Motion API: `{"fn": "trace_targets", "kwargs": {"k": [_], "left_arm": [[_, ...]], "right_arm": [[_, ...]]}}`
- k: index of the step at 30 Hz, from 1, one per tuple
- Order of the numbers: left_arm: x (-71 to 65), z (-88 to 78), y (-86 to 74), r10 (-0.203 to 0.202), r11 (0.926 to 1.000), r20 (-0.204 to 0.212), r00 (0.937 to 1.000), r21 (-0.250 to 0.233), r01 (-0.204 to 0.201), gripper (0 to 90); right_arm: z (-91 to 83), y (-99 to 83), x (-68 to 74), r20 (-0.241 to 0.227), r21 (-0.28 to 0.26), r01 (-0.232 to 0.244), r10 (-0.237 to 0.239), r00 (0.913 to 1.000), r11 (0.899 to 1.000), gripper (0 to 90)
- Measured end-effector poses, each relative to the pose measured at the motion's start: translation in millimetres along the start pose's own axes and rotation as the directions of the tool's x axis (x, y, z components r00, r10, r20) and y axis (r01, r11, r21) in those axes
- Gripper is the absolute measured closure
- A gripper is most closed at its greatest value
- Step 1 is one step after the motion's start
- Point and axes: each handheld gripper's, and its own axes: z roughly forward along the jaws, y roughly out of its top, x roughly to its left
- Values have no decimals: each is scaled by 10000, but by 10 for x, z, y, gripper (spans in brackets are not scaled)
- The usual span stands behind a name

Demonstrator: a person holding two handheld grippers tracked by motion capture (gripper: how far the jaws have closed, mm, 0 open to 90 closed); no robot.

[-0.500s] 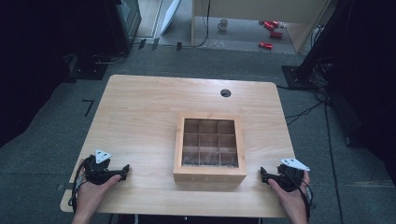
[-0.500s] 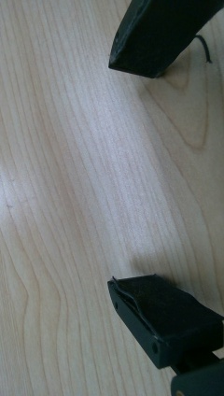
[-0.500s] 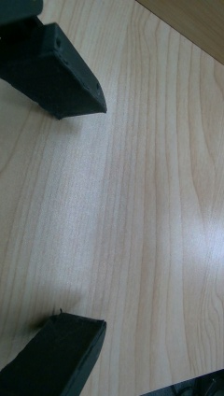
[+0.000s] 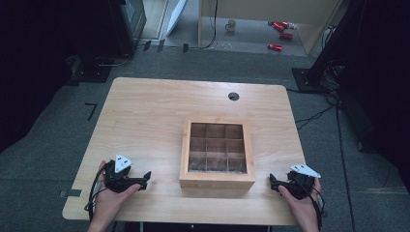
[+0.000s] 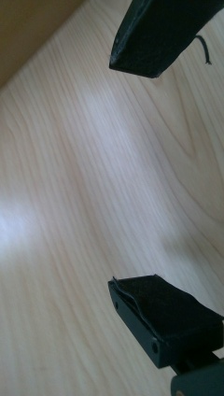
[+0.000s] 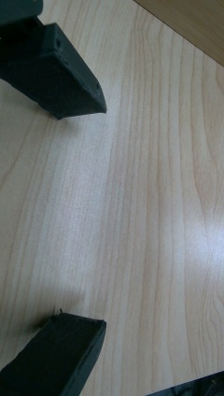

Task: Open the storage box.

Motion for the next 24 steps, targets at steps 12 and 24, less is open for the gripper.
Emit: {"fn": "trace_targets", "kwargs": {"k": [12,24], "left_arm": [[-413,-23,156,438,9975,1604,9861,-623,-342,0],[-655,-89,192,780,9930,2610,9622,-1059,-518,67]], "right_arm": [[-184,52,36,14,-339,-281,282,9996,9990,61],[-397,175,342,-724,-1016,-131,57,9974,9947,70]]}}
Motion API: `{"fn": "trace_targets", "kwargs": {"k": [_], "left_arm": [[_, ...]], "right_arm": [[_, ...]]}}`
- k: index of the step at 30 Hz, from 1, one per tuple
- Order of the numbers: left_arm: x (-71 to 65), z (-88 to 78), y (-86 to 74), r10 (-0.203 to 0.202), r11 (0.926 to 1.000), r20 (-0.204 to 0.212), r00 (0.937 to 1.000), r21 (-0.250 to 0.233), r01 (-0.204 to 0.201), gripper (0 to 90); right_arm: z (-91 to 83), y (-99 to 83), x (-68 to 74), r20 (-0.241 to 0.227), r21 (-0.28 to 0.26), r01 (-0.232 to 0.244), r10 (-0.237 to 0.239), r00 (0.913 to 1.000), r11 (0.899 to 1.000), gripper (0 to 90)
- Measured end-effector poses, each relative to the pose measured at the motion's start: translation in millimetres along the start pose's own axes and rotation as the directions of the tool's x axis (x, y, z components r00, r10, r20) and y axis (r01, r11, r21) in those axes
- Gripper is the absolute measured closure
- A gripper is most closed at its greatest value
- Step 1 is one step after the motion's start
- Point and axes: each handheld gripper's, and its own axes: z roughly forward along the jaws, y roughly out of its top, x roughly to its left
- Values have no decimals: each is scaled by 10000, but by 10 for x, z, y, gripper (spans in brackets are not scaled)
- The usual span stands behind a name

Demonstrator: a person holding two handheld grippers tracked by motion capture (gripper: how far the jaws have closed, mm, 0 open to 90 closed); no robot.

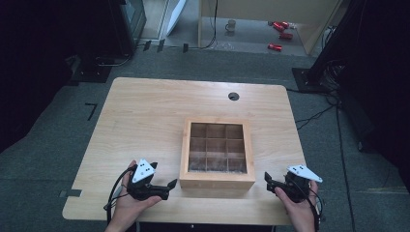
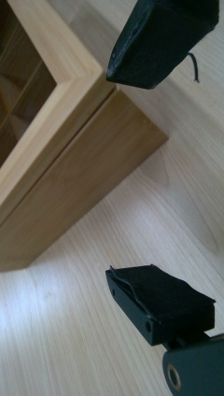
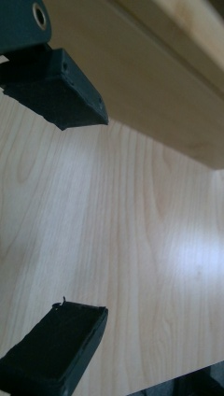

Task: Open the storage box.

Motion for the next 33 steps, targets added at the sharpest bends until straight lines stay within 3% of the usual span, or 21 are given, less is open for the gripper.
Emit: {"fn": "trace_targets", "kwargs": {"k": [8,9,18,26,33], "left_arm": [[-135,85,16,239,9996,417,9988,136,-245,160],[-163,113,13,312,9993,552,9980,179,-323,223],[-267,207,2,630,9968,992,9931,418,-674,488],[-234,188,3,399,9983,1293,9908,374,-451,516],[-200,146,22,256,9994,1515,9881,175,-285,547]], "right_arm": [[-85,76,143,-396,-375,44,-59,9992,9993,74],[-99,85,179,-528,-417,64,-86,9986,9991,75],[-171,101,282,-1189,-630,-80,5,9929,9980,135],[-220,112,300,-1432,-818,-211,92,9897,9964,153],[-235,118,351,-1659,-859,-38,-106,9861,9963,155]]}}
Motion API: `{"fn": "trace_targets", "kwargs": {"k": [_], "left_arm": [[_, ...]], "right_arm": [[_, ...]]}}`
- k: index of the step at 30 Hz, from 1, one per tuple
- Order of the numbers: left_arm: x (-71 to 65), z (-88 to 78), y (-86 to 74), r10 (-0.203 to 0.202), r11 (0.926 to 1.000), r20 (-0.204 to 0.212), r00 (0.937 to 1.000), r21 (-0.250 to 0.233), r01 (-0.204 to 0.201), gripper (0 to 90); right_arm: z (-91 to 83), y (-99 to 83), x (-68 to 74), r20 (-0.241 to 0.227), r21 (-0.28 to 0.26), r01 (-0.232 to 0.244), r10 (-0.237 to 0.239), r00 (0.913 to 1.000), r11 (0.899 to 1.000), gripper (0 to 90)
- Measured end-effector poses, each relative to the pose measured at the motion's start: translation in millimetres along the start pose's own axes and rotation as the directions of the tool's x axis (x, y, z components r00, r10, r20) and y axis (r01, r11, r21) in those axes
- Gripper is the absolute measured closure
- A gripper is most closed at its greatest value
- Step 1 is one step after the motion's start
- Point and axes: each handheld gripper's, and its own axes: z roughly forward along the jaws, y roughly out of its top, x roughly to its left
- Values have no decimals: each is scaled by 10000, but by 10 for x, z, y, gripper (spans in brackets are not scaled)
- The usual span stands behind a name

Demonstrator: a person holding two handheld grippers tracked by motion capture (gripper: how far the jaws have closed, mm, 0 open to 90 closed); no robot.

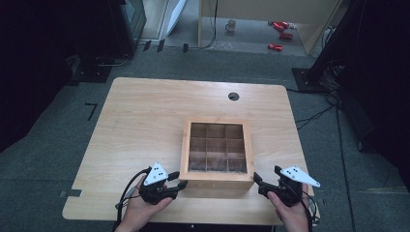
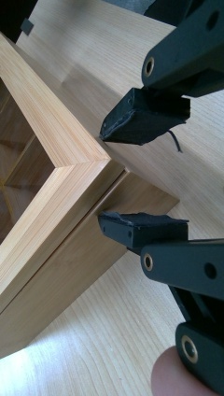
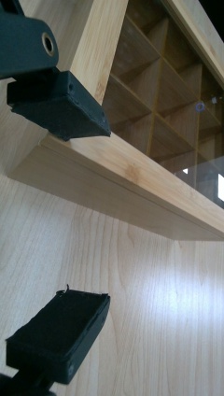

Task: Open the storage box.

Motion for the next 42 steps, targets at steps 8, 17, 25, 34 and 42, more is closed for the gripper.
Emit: {"fn": "trace_targets", "kwargs": {"k": [8,17,25,34,42], "left_arm": [[-14,-9,9,200,9998,-127,9997,-7,-200,558],[-60,-38,56,476,9988,-352,9982,-88,-479,570],[-74,-57,99,503,9985,-300,9983,-192,-509,570],[-75,-81,148,533,9982,-234,9983,-248,-539,564],[-67,-86,155,503,9983,-186,9986,-277,-508,560]], "right_arm": [[-40,11,29,-247,-121,68,-71,9997,9999,154],[-73,5,82,-688,-211,271,-285,9972,9994,149],[-118,-1,104,-1082,-432,368,-413,9933,9984,136],[-119,-27,161,-1499,-560,803,-879,9848,9952,128],[-81,-83,216,-1840,-420,1468,-1520,9711,9883,128]]}}
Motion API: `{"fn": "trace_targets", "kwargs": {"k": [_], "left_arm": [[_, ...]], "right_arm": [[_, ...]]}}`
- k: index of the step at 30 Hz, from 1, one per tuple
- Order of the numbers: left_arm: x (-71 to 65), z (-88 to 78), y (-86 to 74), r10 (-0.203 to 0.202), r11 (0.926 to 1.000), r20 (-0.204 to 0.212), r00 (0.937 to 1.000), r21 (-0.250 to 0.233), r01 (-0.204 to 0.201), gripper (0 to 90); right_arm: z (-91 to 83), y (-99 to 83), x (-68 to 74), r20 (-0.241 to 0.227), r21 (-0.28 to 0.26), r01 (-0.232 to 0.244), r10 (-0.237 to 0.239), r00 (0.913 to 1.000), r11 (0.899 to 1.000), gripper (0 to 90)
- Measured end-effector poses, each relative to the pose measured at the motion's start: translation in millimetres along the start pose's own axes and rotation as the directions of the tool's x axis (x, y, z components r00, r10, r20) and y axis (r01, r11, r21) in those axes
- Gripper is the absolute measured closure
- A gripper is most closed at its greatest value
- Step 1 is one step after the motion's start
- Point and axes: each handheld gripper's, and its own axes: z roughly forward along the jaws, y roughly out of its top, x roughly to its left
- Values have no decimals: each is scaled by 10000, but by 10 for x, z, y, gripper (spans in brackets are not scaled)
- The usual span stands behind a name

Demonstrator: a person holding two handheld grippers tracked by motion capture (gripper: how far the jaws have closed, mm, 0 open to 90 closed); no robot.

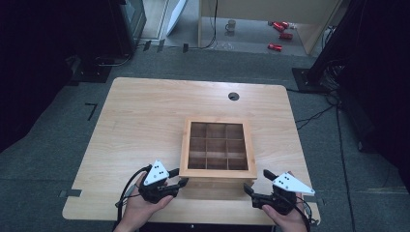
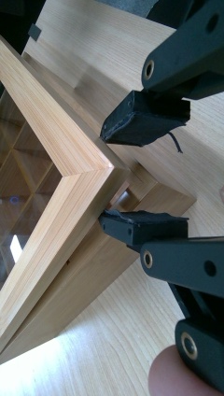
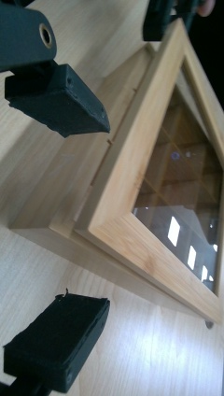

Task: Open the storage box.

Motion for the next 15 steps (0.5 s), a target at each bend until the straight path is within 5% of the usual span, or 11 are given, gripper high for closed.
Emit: {"fn": "trace_targets", "kwargs": {"k": [4,8,15], "left_arm": [[13,-6,6,-29,10000,-108,9999,-36,28,561],[55,-10,1,-246,9997,-151,9996,-85,245,570],[59,6,-5,-236,9997,-95,9997,-85,235,569]], "right_arm": [[77,-36,18,441,267,418,-430,9981,9988,153],[107,-34,-8,882,246,245,-266,9957,9994,208],[188,-68,3,1044,207,522,-541,9931,9984,269]]}}
